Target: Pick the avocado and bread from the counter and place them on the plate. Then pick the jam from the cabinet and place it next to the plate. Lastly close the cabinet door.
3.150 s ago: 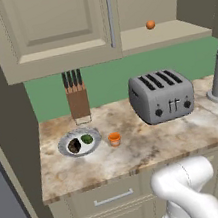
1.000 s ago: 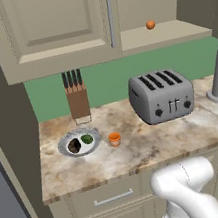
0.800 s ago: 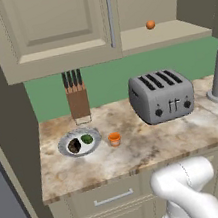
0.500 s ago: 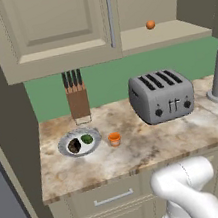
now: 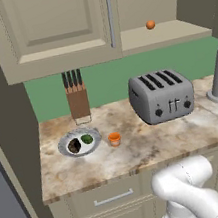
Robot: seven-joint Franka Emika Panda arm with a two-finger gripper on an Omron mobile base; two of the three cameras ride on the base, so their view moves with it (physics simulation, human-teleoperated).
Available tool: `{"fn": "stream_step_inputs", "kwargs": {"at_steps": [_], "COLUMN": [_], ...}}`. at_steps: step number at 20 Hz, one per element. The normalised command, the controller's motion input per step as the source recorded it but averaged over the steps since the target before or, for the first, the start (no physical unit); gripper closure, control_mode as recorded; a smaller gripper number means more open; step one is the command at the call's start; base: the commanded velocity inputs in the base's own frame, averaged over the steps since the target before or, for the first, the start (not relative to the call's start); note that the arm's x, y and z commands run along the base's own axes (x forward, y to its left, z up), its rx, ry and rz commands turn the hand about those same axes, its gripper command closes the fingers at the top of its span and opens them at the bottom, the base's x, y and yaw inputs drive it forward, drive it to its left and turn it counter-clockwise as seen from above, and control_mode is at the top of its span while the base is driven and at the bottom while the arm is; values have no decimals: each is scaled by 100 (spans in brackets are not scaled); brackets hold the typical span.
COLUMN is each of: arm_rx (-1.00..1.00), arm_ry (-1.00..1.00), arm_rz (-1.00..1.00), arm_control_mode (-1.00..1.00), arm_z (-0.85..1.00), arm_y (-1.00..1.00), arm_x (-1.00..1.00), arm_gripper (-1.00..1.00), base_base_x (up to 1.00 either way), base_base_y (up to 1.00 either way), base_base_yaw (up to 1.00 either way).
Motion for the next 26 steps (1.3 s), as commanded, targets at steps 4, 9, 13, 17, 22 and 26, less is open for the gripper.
{"fn": "stream_step_inputs", "kwargs": {"at_steps": [4,9,13,17,22,26], "arm_rx": [10,12,10,2,4,8], "arm_ry": [2,0,0,0,0,0], "arm_rz": [17,14,12,11,12,13], "arm_control_mode": [-100,-100,-100,-100,-100,-100], "arm_z": [0,-1,-6,-18,-18,-13], "arm_y": [-37,-49,-45,-26,-31,-37], "arm_x": [31,10,16,39,39,35], "arm_gripper": [-100,-100,-100,-100,-100,-100], "base_base_x": [0,0,0,0,0,0], "base_base_y": [0,0,0,0,0,0], "base_base_yaw": [0,0,0,0,0,0]}}
